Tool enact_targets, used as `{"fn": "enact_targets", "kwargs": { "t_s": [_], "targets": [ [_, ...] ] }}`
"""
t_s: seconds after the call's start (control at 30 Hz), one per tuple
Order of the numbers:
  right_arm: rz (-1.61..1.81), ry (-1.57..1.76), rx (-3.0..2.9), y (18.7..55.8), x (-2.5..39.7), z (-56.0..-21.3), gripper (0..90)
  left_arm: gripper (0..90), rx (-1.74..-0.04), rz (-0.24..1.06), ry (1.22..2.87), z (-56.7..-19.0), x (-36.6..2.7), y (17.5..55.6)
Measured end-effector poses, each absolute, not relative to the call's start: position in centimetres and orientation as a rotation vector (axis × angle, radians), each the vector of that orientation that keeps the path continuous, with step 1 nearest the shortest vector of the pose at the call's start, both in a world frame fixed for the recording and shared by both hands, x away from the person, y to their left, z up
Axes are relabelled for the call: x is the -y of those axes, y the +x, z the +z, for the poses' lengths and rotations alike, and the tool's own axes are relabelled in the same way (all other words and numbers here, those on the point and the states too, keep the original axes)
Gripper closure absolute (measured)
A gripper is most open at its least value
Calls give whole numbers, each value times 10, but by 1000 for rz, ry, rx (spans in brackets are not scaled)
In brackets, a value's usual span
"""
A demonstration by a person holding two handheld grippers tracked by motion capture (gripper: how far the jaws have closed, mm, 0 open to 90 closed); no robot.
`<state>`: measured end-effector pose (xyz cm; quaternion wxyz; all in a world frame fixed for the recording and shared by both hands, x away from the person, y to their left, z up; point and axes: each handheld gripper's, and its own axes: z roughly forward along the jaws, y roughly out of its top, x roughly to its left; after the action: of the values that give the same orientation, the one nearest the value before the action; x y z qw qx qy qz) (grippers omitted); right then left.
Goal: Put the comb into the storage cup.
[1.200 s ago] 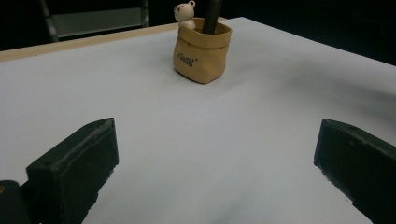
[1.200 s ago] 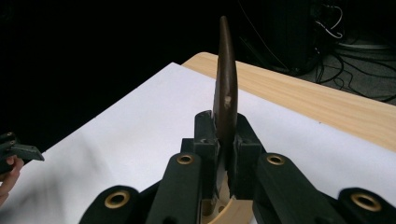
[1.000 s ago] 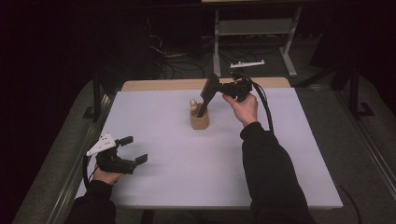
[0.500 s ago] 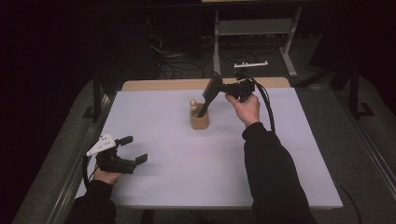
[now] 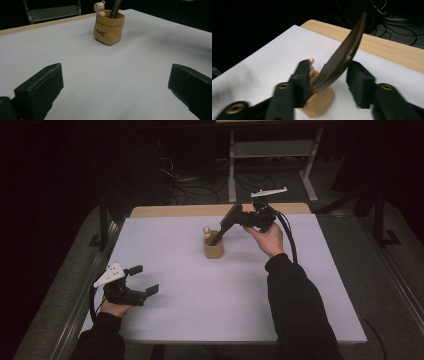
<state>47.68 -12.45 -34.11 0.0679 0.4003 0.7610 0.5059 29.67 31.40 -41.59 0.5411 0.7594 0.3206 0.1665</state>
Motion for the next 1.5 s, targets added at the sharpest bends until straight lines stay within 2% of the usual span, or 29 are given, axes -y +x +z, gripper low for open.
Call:
{"fn": "enact_targets", "kwargs": {
  "t_s": [0.03,0.07,0.1,0.13,0.17,0.2,0.23,0.27,0.37,0.43,0.47,0.5,1.5],
  "targets": [
    [1524,1206,-2293,477,125,-341,465,0,-762,396,1804,-416,-314,297],
    [1519,1191,-2302,476,126,-342,363,0,-760,395,1806,-416,-314,297],
    [1504,1184,-2309,476,126,-342,325,0,-759,395,1806,-416,-313,297],
    [1504,1184,-2309,476,126,-342,325,0,-759,395,1806,-416,-313,297],
    [1478,1156,-2327,474,126,-343,233,0,-760,393,1806,-416,-314,297],
    [1463,1145,-2331,473,126,-343,197,0,-761,394,1807,-416,-314,297],
    [1463,1145,-2331,473,126,-343,197,0,-761,394,1807,-416,-314,297],
    [1442,1127,-2345,472,127,-344,123,0,-761,392,1806,-416,-314,297],
    [1427,1127,-2349,471,127,-344,123,0,-761,392,1806,-416,-314,297],
    [1411,1125,-2362,470,128,-344,39,0,-760,391,1808,-416,-313,297],
    [1411,1125,-2362,470,128,-344,39,0,-760,391,1808,-416,-313,297],
    [1403,1118,-2364,468,129,-344,0,0,-760,389,1809,-416,-313,297],
    [1428,1140,-2328,443,178,-355,0,0,-765,387,1818,-417,-313,297]
  ]
}}
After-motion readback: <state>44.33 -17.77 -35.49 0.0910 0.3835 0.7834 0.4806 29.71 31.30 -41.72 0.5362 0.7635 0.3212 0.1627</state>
